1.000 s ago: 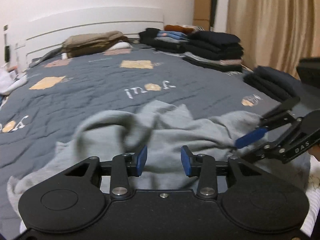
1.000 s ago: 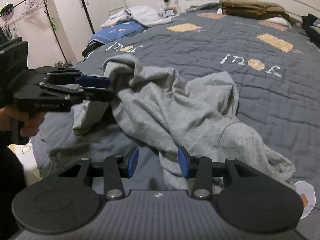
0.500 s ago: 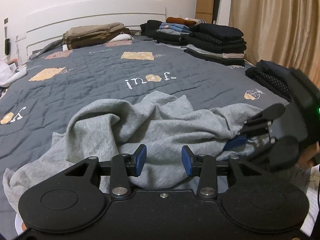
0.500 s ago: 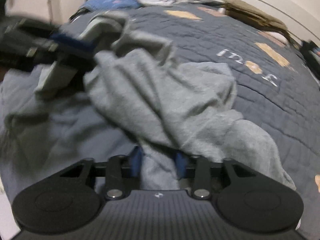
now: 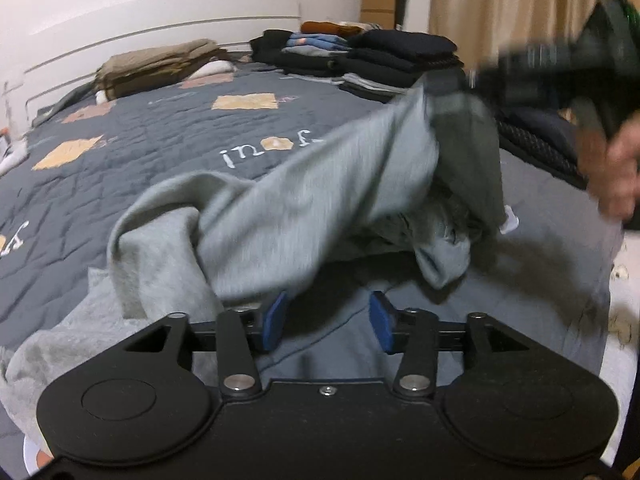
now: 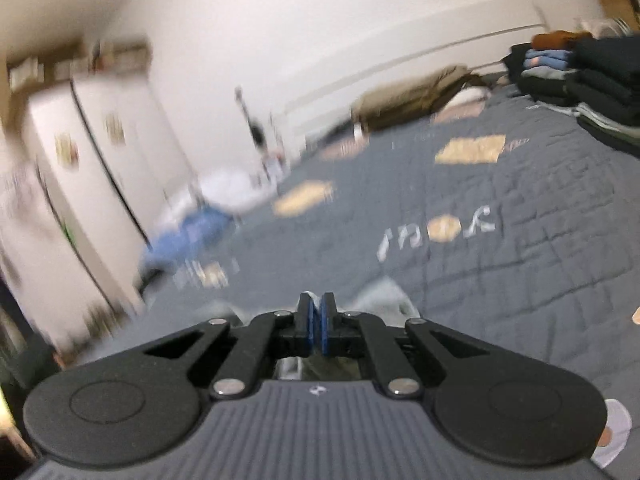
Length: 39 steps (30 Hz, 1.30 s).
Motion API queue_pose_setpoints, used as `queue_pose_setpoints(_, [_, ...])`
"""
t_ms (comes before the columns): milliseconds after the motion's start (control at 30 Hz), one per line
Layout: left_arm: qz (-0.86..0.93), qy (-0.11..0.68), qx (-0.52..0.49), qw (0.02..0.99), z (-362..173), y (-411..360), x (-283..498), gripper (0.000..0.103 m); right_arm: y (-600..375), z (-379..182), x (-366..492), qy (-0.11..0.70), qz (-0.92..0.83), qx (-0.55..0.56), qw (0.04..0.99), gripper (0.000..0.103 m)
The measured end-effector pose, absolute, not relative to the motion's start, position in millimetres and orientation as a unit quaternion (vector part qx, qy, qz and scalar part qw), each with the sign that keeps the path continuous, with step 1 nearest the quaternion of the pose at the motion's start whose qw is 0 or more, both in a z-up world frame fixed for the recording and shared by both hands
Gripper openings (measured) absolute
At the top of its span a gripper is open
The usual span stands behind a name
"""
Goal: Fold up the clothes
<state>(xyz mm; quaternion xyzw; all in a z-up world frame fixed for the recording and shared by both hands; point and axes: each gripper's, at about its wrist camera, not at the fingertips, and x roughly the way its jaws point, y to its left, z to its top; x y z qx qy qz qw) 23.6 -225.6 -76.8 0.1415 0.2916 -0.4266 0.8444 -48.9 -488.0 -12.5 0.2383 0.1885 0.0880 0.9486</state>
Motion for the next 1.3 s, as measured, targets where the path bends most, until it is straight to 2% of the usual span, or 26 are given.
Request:
queue_pose_setpoints(333, [-0.466,0.238,0.136,0.841,-81,-253,8,0.05,-485,13,-63,0.152,0.155,0.282,0.935,0.004])
queue_pose_setpoints(467, [-0.426,0.167,0.166,0.874,-82,-268,-3,0.05,-482,26,-68,0.14,0.178,0.286,0.931,0.004])
queue_pose_setpoints(767, [-0.373,0.124,0.204,0.897,-94,-284,4,0.05,-482,19,-67,0.165,0.164,0.27,0.934,0.004])
queue_pose_setpoints(800, [-0.371,0.115,0.212,0.897,-96,-287,2,0.047,-481,17,-67,0.17,0.159,0.265,0.936,0.004])
queue_pose_setpoints(867, [-0.367,0.1,0.219,0.898,-97,-289,1,0.032,-480,14,-66,0.179,0.15,0.254,0.938,0.004])
queue_pose_setpoints(933, [-0.366,0.095,0.214,0.901,-95,-291,3,0.004,-478,12,-66,0.189,0.142,0.242,0.941,0.004])
queue_pose_setpoints(1100, [-0.376,0.092,0.136,0.912,-59,-269,11,0.001,-477,5,-67,0.196,0.094,0.192,0.957,0.009])
queue_pose_setpoints(1167, [-0.378,0.088,0.1,0.916,-41,-256,13,0.001,-478,5,-67,0.21,0.097,0.168,0.958,0.014])
queue_pose_setpoints(1200, [-0.38,0.09,0.085,0.917,-33,-251,15,0.001,-477,7,-69,0.213,0.105,0.155,0.959,0.023])
queue_pose_setpoints(1233, [-0.382,0.093,0.07,0.917,-27,-246,17,0.001,-473,10,-72,0.211,0.121,0.139,0.96,0.037])
queue_pose_setpoints(1300, [-0.387,0.099,0.04,0.916,-14,-236,22,0.001,-462,18,-79,0.211,0.151,0.106,0.96,0.056])
